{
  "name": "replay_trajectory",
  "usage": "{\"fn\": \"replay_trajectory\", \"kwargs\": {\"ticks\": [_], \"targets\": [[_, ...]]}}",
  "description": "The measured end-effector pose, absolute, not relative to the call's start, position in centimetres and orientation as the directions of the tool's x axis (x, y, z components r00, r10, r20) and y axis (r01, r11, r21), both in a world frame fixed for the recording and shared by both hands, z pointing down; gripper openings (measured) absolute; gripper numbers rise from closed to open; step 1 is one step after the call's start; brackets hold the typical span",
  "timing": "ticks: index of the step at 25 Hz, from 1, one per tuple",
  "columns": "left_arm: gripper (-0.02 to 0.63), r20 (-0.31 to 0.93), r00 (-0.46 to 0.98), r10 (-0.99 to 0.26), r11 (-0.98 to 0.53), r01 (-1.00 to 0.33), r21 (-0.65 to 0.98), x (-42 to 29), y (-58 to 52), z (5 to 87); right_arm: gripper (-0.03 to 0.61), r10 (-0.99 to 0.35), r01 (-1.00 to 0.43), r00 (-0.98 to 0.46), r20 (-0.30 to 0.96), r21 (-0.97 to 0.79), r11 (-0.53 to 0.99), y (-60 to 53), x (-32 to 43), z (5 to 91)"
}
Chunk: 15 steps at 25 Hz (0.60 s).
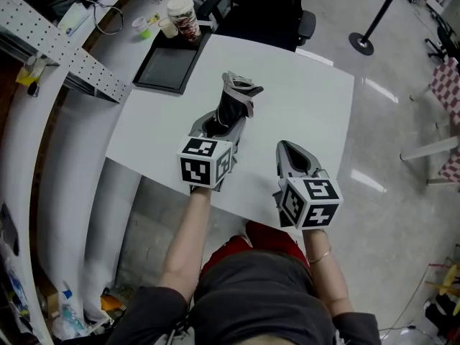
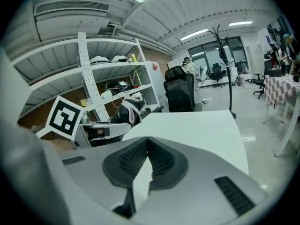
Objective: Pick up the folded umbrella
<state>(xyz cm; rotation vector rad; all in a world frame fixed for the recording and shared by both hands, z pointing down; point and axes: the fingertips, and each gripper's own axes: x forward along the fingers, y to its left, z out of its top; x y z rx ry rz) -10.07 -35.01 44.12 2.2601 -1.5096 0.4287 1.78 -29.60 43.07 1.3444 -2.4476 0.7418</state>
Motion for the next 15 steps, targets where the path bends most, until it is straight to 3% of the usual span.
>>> {"fn": "replay_trajectory", "kwargs": {"ticks": [15], "targets": [[0.206,0.365,0.346,-0.864,-0.314,-0.938,0.146,-13.0,-29.7,40.8,0.018,-0.728,-0.828,-0.560,0.395,-0.289,0.480,-27.4,0.2,40.5]]}}
